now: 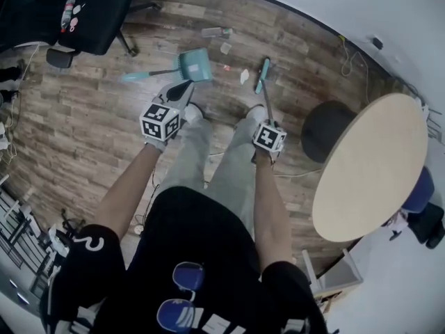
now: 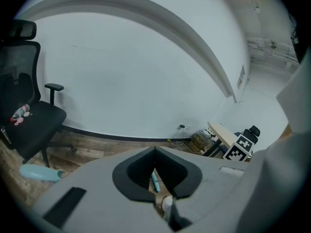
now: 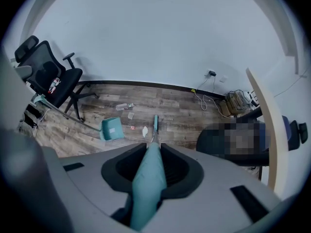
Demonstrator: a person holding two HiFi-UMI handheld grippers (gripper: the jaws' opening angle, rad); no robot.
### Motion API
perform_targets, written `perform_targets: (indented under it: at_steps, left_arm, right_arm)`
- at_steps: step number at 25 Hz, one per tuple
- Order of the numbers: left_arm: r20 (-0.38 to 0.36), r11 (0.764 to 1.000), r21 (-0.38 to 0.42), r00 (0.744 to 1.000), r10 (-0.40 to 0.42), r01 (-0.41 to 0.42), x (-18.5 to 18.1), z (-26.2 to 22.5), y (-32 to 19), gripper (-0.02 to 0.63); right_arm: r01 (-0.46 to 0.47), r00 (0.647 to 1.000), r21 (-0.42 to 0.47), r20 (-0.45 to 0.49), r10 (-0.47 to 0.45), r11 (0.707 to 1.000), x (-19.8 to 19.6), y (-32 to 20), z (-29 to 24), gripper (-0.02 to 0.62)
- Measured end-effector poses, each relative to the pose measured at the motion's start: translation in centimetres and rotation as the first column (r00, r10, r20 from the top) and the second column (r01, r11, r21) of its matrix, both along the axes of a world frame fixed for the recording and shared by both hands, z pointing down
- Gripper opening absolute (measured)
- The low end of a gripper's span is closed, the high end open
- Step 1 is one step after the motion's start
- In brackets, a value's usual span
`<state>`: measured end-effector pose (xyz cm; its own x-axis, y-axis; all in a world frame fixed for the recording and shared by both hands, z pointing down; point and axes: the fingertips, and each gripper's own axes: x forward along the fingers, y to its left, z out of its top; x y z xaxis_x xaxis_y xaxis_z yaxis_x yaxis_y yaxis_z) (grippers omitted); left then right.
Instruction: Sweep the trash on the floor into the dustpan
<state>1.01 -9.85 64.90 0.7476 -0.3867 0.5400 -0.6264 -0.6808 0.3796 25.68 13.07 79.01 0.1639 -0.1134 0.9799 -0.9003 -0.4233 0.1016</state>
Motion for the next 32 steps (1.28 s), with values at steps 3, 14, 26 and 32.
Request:
perform_targets:
  at_steps: [3,14,26,32]
  left_arm:
    - [-0.001,1.0,0.001,1.0,-0.023,0.023,-2.9,0.1,-0.7,-0.002]
    - [-0.007,0.995,-0.017,0.996,-0.094,0.094,-9.5,1.0,-1.1,-0.002]
    - [-0.006,0.985,-0.033,0.986,-0.169,0.168,-13.2,1.4,-1.5,-0.002]
    - [-0.01,0.976,-0.033,0.977,-0.214,0.213,-14.9,1.3,-2.3,-0.002]
  right_arm:
    - [0.008,1.0,0.009,0.016,-0.008,1.0,-3.3,-1.4,0.2,0.084]
    - [0.067,0.997,0.037,0.028,-0.069,0.997,-11.0,-5.6,0.1,0.084]
    - [0.086,0.968,0.165,0.217,-0.122,0.982,-18.5,-10.7,-0.4,0.084]
    - [0.169,0.957,0.176,0.208,-0.204,0.97,-19.1,-11.9,-1.1,0.084]
